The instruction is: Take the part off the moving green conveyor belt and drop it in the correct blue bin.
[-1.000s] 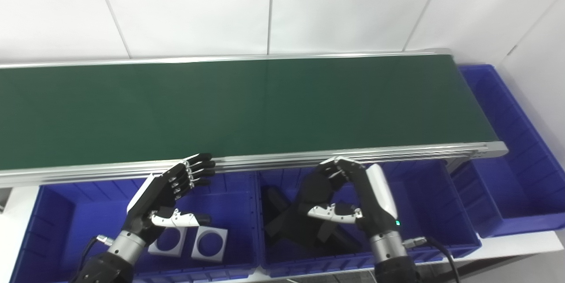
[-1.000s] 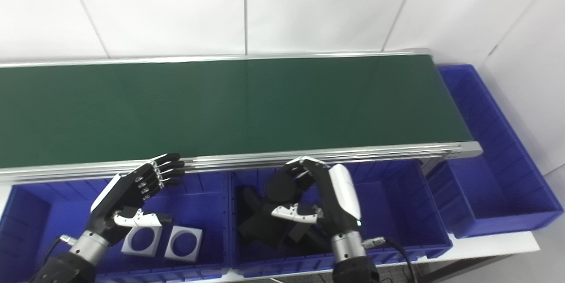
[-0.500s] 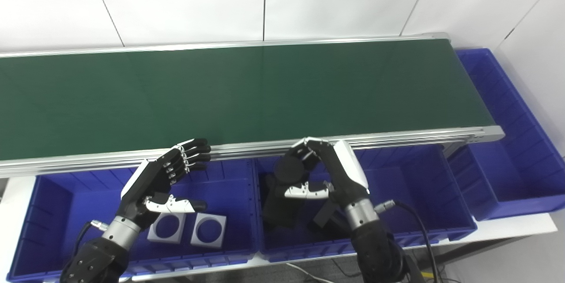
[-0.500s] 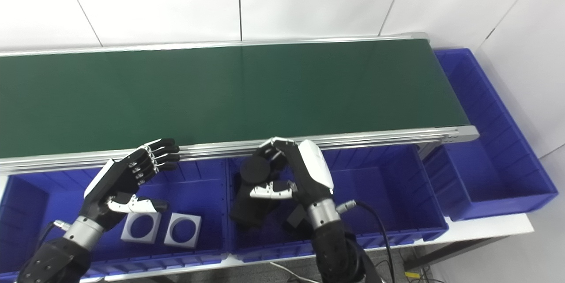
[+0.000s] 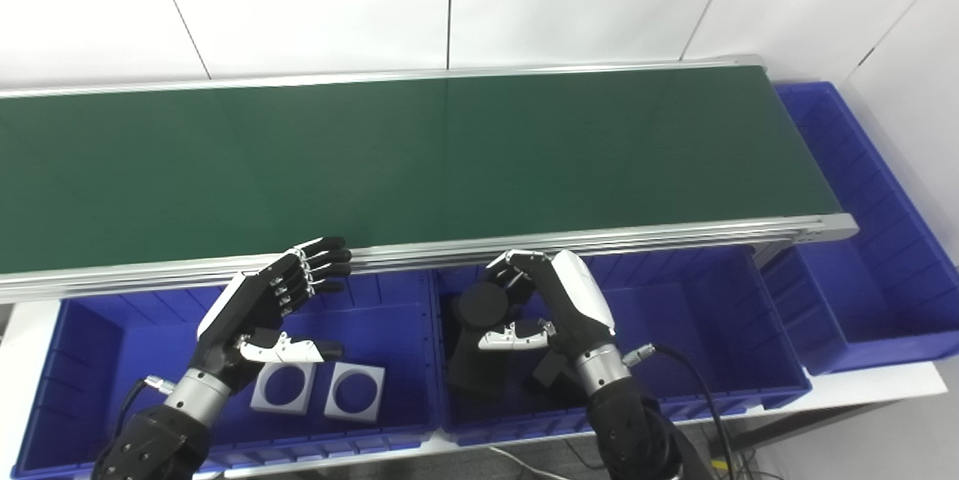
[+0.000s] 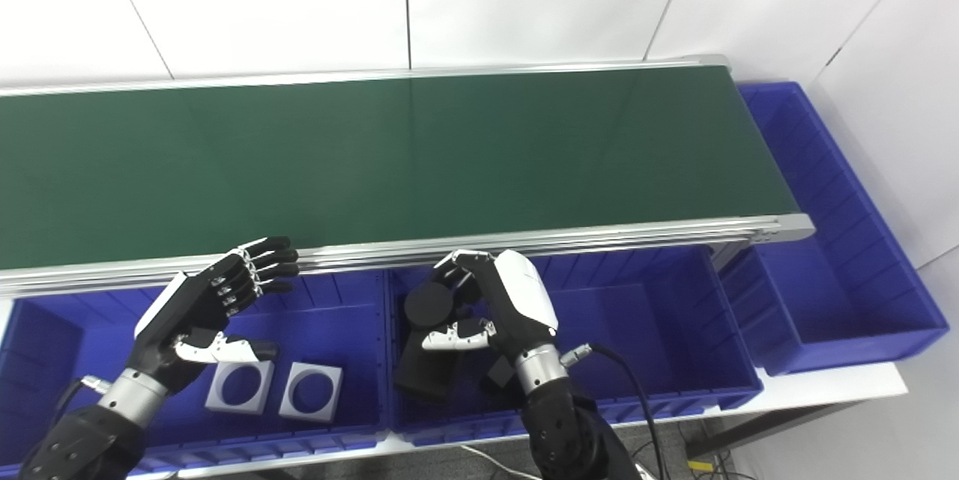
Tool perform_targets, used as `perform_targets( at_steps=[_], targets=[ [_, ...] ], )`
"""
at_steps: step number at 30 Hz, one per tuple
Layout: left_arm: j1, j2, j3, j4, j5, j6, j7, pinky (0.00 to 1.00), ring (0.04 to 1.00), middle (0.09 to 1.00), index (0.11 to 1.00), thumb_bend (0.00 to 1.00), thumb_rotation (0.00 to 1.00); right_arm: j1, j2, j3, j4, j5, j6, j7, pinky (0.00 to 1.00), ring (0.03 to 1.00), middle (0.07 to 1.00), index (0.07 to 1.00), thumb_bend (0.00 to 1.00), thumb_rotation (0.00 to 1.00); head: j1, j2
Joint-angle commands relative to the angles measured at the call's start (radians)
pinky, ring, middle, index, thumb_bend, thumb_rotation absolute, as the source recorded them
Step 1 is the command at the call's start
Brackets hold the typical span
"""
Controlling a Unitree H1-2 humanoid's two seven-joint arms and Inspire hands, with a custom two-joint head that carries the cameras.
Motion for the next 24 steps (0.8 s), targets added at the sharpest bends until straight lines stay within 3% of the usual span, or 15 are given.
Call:
perform_targets(
  at_steps=[1,24],
  targets=[
    [-0.009,0.008,0.011,-0.023,-0.026,-0.01,-0.003,0.75,0.779,0.802,0.822,1.0,0.16,-0.006,-0.003,0.002,-0.029,-0.024,-0.03,-0.035,0.4,0.417,0.505,0.512,0.52,0.0,0.003,0.0],
    [-0.011,0.021,0.014,-0.024,-0.03,-0.001,-0.008,0.77,0.784,0.806,0.822,1.0,0.15,0.068,-0.025,-0.105,-0.148,-0.028,0.01,-0.035,0.41,0.411,0.502,0.523,0.51,0.0,0.0,0.0]
  ],
)
